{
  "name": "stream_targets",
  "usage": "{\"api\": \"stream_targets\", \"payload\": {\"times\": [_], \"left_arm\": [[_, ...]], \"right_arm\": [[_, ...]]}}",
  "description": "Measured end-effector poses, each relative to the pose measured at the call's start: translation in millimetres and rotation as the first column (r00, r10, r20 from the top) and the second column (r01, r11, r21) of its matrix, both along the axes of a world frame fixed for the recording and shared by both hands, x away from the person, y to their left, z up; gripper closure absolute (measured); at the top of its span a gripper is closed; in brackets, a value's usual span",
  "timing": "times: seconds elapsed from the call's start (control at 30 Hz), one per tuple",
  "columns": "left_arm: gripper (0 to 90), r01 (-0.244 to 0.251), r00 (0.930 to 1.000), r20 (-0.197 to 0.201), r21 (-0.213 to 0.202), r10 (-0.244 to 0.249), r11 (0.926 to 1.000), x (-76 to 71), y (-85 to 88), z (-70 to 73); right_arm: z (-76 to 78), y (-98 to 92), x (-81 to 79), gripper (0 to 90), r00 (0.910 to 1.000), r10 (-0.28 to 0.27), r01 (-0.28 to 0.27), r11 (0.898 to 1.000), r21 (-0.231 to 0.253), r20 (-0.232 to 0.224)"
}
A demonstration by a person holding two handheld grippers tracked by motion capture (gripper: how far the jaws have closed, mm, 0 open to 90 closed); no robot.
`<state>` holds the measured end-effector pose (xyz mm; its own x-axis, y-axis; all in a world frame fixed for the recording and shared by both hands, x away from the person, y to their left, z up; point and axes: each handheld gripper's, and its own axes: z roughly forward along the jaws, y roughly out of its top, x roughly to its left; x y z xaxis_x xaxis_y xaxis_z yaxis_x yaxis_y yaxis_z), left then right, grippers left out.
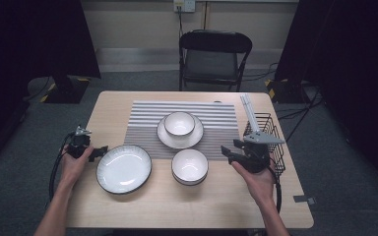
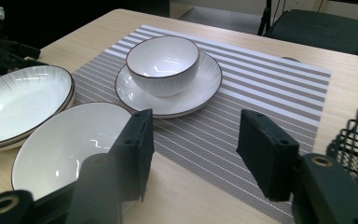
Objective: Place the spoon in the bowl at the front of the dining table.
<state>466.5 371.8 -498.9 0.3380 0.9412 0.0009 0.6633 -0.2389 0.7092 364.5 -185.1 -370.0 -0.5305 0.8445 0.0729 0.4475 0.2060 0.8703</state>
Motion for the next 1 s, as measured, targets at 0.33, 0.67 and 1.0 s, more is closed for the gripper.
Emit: {"api": "stream_targets", "payload": {"times": [0.33, 0.67, 1.0], "left_arm": [[11.7, 0.015, 0.9996, 0.023, -0.015, -0.014, 0.9998, 0.1, 2.8, -3.1], [10.9, 0.016, 0.9994, 0.03, -0.019, -0.015, 0.9997, 0.2, 3.7, -3.9], [10.9, 0.016, 0.9994, 0.03, -0.018, -0.016, 0.9997, 0.2, 3.7, -3.9]], "right_arm": [[1.4, -26.4, -9.5, 45.7, 0.9983, -0.052, 0.052, 0.999, 0.0, 0.028], [4.6, -53.1, -21.2, 48.7, 0.9936, -0.11, 0.11, 0.994, 0.01, 0.022], [-4.4, -76.5, -26.0, 52.0, 0.9923, -0.121, 0.121, 0.993, -0.019, -0.025]]}}
